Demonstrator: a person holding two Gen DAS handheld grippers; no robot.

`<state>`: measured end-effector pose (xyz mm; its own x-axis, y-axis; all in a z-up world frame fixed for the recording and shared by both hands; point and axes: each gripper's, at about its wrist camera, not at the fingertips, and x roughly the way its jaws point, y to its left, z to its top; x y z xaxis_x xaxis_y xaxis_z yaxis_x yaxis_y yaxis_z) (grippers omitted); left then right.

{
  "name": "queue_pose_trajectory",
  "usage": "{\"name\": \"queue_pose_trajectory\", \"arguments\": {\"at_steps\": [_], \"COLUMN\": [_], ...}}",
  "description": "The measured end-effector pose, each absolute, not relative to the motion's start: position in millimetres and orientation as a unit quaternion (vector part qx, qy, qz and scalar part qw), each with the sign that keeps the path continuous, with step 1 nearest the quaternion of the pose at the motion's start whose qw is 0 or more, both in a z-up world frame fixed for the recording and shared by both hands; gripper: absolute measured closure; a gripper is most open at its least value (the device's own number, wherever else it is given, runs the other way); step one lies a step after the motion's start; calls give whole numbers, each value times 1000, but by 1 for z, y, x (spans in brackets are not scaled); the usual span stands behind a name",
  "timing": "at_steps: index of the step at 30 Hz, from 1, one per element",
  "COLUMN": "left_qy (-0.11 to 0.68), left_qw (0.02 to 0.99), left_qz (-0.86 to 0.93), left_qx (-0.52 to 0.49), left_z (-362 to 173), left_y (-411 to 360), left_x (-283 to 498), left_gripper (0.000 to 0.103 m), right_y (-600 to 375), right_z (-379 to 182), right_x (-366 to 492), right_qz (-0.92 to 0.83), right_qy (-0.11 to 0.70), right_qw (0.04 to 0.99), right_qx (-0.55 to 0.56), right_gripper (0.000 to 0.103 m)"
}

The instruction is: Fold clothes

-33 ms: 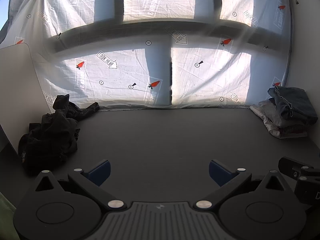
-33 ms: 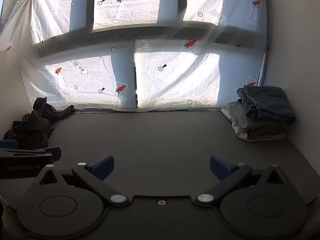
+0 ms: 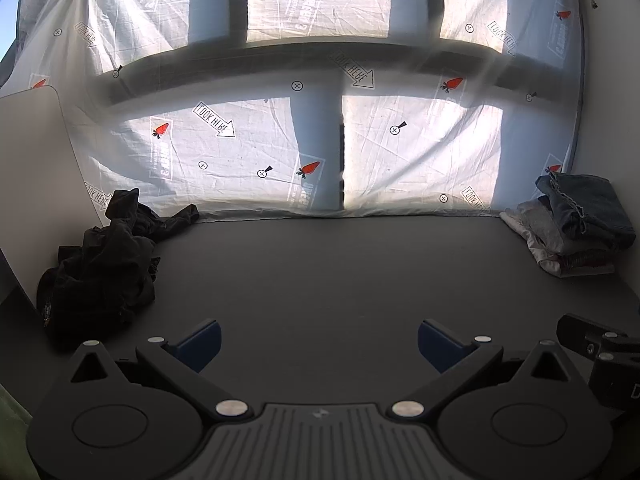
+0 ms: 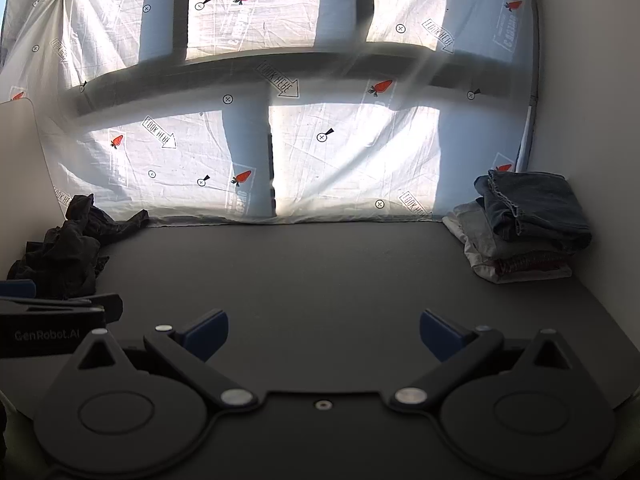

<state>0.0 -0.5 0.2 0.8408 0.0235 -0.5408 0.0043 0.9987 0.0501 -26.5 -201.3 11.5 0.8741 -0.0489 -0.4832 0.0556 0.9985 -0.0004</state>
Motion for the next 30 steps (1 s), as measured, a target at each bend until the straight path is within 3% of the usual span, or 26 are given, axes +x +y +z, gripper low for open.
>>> {"name": "queue_pose_trajectory", "arguments": {"at_steps": [30], "left_qy": [283], "left_qw": [959], "left_qz": [-6], "left_qx": [28], "left_z": [-1], "left_y": [2], "left_x": [8], "left_gripper": [0], "right_y": [-202], "right_z": [13], "right_x": [-21], "right_qz": [-31], "right_qy": [251], "right_qw": [968], "right_qx": [10], "right_gripper": [0]}}
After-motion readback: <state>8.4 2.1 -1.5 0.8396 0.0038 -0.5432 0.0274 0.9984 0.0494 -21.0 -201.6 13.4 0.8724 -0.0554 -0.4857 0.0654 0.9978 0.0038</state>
